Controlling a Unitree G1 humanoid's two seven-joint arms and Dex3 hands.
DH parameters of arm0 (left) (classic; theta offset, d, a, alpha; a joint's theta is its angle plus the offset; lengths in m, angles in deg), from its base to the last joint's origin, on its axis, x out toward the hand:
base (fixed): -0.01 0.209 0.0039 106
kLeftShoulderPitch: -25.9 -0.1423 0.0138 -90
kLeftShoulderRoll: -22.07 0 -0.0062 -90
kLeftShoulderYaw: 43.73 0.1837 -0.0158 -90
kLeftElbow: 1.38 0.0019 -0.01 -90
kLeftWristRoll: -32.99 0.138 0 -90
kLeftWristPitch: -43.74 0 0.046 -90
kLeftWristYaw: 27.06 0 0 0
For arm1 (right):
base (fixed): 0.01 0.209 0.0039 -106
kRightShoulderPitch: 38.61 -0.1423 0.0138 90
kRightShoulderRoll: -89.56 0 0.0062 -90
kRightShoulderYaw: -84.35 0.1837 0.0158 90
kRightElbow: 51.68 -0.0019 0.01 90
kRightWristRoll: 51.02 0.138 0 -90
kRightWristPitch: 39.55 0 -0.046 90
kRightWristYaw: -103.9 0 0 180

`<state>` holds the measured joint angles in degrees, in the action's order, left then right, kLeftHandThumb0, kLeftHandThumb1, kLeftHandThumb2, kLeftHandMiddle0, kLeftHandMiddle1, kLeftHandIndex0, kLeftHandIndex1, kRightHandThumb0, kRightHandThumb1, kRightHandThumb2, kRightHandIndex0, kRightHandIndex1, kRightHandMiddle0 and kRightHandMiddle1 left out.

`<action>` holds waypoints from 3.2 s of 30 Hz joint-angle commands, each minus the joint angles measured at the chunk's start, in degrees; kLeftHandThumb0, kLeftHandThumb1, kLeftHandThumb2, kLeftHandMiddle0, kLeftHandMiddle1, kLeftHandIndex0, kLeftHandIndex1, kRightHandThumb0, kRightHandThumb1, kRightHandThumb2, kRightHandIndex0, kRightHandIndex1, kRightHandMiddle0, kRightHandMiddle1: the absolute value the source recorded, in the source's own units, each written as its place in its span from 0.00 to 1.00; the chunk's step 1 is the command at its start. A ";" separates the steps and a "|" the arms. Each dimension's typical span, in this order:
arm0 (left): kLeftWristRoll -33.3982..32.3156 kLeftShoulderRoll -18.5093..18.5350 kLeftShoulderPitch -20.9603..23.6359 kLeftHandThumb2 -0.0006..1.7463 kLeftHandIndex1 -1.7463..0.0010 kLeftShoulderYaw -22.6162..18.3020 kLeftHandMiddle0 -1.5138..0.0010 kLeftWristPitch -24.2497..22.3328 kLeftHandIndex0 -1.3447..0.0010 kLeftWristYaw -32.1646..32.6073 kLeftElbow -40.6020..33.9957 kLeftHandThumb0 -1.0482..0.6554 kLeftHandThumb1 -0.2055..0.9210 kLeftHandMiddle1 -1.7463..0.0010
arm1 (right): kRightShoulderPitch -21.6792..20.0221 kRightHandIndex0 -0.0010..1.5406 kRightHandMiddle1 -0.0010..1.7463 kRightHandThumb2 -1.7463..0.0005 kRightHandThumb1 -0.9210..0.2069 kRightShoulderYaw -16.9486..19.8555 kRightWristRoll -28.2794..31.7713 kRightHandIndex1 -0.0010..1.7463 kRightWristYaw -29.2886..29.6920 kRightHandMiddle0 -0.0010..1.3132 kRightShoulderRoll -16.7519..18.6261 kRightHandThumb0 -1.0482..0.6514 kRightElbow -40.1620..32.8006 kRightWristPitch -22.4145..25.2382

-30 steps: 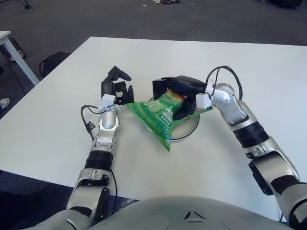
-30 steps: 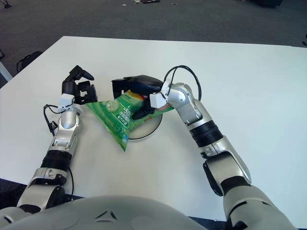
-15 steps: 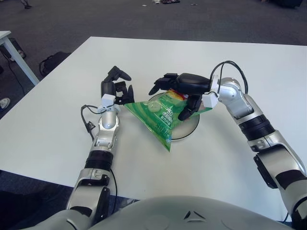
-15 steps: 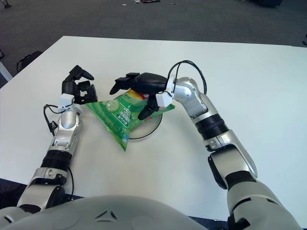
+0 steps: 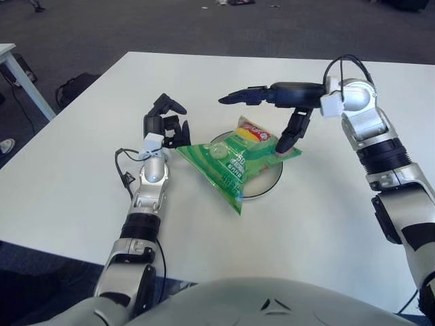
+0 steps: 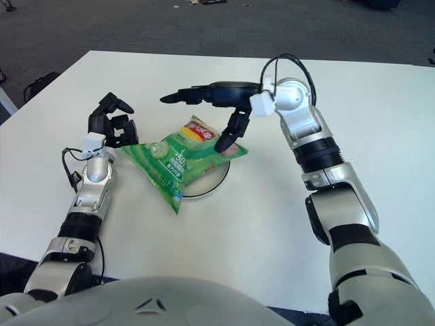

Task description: Put the snack into the plate.

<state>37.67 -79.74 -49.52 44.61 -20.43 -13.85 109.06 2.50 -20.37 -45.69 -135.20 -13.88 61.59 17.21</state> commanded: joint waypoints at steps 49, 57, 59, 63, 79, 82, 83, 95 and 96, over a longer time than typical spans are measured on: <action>0.25 -1.87 -10.17 0.85 0.00 -0.52 0.08 -0.55 0.46 0.28 5.75 0.30 0.35 0.00 | 32.75 0.22 0.99 0.69 0.02 21.90 -7.73 0.76 58.81 0.14 20.74 0.41 -7.70 26.56; -0.03 -1.74 -10.01 0.83 0.00 -0.89 0.08 -1.40 0.47 -0.14 6.05 0.31 0.36 0.00 | 34.21 0.24 1.00 0.65 0.06 22.45 -6.64 0.76 60.32 0.18 21.84 0.41 -7.53 27.49; -0.02 -1.79 -9.89 0.83 0.00 -0.94 0.08 -1.53 0.48 -0.08 6.21 0.31 0.37 0.00 | 34.30 0.24 1.00 0.62 0.09 22.65 -6.37 0.77 60.54 0.19 22.08 0.41 -7.27 27.49; -0.01 -2.28 -9.80 0.83 0.00 -1.07 0.08 -1.07 0.48 0.47 6.32 0.31 0.37 0.00 | 35.23 0.25 1.00 0.56 0.15 22.88 -6.17 0.78 60.72 0.22 22.35 0.40 -6.82 27.51; -0.39 -2.68 -10.36 0.85 0.00 -0.86 0.07 -2.26 0.46 -0.35 4.83 0.30 0.35 0.00 | 40.77 0.37 1.00 0.36 0.45 13.71 -28.99 0.84 77.10 0.34 14.04 0.61 4.71 6.13; -0.24 -2.68 -10.60 0.84 0.00 -0.76 0.08 -2.48 0.46 -0.48 4.15 0.30 0.35 0.00 | 40.77 0.39 1.00 0.35 0.46 12.41 -30.76 0.84 78.74 0.35 13.26 0.61 6.25 4.43; -0.28 -2.62 -10.67 0.84 0.00 -0.71 0.08 -2.60 0.46 -0.68 3.87 0.30 0.35 0.00 | 40.80 0.39 1.00 0.35 0.47 12.25 -30.46 0.84 78.55 0.35 13.27 0.61 6.59 4.19; -0.96 -2.43 -11.37 0.84 0.00 -0.89 0.08 -2.58 0.47 -2.65 2.66 0.30 0.36 0.00 | 41.88 0.44 1.00 0.26 0.56 15.07 -19.92 0.87 74.39 0.37 16.97 0.61 7.48 4.75; -1.04 -2.44 -11.48 0.84 0.00 -0.91 0.08 -2.79 0.47 -2.81 2.46 0.30 0.36 0.00 | 41.97 0.44 1.00 0.23 0.59 15.42 -19.02 0.91 74.12 0.37 17.36 0.61 7.39 5.03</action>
<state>37.54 -80.73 -50.16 43.80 -22.04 -15.78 106.68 35.98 -5.41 -69.06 -60.15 -0.92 62.88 21.72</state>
